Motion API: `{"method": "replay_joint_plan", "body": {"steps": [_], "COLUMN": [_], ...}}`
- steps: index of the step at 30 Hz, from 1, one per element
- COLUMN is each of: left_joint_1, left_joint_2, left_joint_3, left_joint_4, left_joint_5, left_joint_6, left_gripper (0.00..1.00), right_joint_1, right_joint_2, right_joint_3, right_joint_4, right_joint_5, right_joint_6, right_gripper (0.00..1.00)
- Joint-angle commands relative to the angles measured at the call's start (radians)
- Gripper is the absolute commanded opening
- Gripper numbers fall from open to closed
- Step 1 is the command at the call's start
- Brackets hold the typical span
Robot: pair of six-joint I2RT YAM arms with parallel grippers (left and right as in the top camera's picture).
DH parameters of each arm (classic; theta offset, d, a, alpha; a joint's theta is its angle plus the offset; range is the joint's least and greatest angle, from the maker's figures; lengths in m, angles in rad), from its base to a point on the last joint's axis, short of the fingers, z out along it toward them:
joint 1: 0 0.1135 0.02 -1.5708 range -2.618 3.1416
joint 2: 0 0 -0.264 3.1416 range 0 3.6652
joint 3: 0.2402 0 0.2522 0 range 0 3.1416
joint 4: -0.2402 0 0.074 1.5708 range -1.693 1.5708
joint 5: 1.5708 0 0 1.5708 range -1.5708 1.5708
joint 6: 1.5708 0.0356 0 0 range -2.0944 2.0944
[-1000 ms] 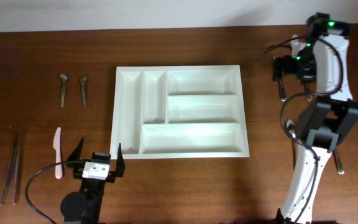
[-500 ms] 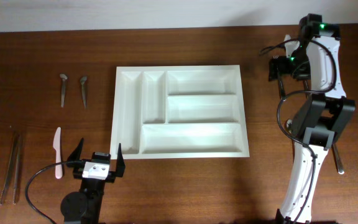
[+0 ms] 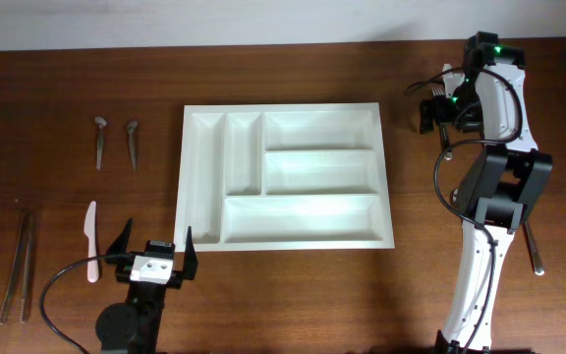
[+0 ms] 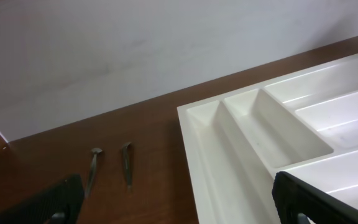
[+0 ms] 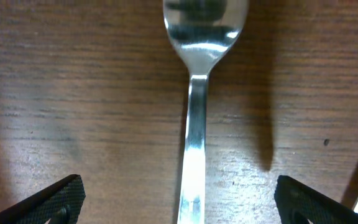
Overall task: Pack container
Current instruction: 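Lower the right gripper and close it on the fork handle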
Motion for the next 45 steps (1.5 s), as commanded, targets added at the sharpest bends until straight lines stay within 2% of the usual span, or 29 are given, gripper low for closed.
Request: {"method": "replay_joint_plan", "body": {"steps": [1,45], "left_joint_1": [0.006,0.006], "left_joint_2": [-0.006,-0.006], "left_joint_3": [-0.006,-0.006], "left_joint_4": [-0.003,-0.003], "left_joint_5": [-0.003,-0.003], "left_joint_6": [0.008,0.008], "left_gripper": [0.99,0.99], "right_joint_1": [0.006,0.011], "right_joint_2": [0.013,0.059], "right_joint_3": [0.006,0.002], "right_joint_4": [0.011,0.053], "right_joint_5": [0.009,0.035], "right_joint_6": [-0.010,-0.014], "right_gripper": [0.99,1.00]}}
